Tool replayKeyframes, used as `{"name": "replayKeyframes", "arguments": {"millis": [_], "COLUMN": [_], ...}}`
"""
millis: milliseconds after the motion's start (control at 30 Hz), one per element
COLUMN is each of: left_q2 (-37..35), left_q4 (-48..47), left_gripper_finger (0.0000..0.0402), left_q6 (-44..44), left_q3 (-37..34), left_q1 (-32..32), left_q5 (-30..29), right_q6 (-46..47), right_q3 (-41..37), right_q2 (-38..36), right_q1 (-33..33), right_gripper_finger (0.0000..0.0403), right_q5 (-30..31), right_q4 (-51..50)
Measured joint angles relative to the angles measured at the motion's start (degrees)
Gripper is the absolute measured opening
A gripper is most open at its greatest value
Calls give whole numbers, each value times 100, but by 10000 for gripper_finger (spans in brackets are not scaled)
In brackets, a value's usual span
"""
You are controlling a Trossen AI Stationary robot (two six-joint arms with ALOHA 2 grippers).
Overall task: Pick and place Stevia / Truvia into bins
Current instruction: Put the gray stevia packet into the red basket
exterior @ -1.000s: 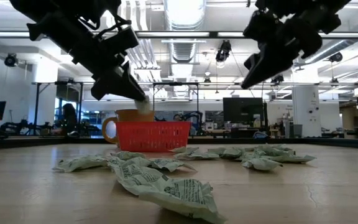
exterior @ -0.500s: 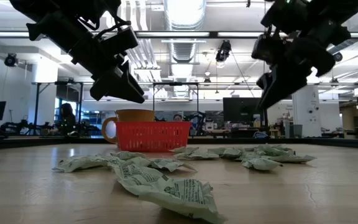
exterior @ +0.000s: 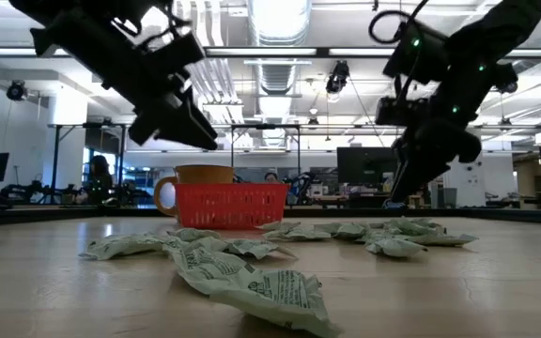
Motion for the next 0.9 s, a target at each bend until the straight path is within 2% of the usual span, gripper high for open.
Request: {"name": "replayKeyframes", "arguments": {"millis": [167, 567, 900], "left_q2": [-412, -1664, -2356], "left_q4": [-136, -457, -428], "left_gripper_finger": [153, 153, 153], "left_q6": [-1, -301, -316], "left_q3": [46, -5, -21], "left_q1": [-362, -1345, -2397], "left_q5": [-3, -33, -53], "right_q6": [-172, -177, -358], "right_q3": [126, 188, 186], "right_q2": [431, 735, 726], "right_q1": [-188, -345, -367], "right_gripper_finger": [67, 62, 13], "right_q5": [-409, -422, -419], "right_q4": [54, 29, 27]}}
